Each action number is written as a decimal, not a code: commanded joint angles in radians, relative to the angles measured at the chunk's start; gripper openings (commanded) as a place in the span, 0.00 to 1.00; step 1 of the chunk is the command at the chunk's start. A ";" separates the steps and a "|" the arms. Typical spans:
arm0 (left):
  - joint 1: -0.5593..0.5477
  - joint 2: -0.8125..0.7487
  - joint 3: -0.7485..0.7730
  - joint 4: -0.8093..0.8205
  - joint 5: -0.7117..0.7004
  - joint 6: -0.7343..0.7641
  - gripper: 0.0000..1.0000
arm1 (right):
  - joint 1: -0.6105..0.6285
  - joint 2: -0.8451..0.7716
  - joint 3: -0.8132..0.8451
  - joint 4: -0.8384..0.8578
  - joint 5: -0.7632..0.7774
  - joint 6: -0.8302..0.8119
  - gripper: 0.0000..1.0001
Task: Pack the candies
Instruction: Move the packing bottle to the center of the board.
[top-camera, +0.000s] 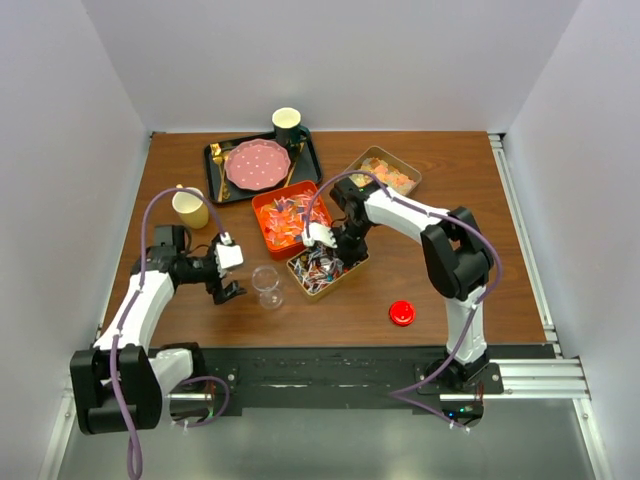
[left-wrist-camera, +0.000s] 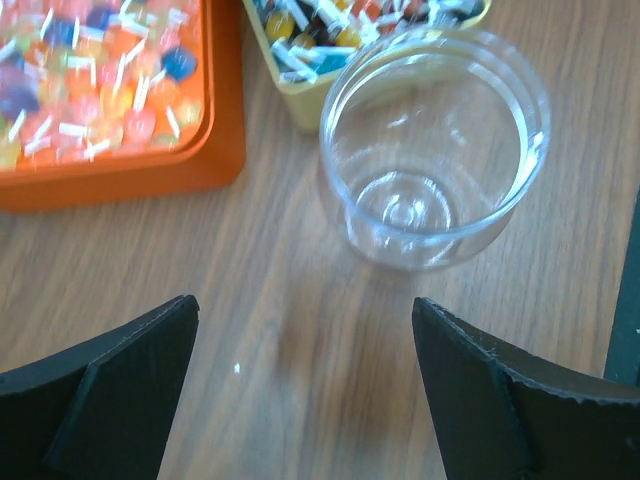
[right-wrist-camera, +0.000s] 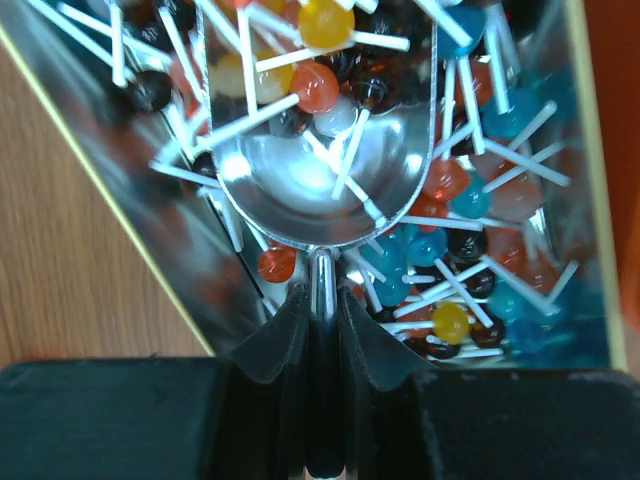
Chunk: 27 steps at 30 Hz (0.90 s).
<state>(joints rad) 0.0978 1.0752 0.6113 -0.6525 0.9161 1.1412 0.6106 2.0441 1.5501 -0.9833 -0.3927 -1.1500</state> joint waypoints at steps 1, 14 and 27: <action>-0.050 -0.001 -0.025 0.126 0.110 -0.003 0.92 | 0.005 -0.070 -0.094 0.201 -0.069 0.101 0.00; -0.178 0.084 -0.028 0.232 0.061 -0.060 0.89 | -0.012 -0.200 -0.248 0.399 -0.100 0.170 0.00; -0.147 -0.011 -0.021 0.209 -0.089 -0.210 0.92 | -0.156 -0.363 -0.251 0.264 -0.147 0.049 0.00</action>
<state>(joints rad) -0.0788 1.1145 0.5907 -0.4797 0.8871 1.0344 0.4778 1.7443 1.2690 -0.6918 -0.4709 -1.0554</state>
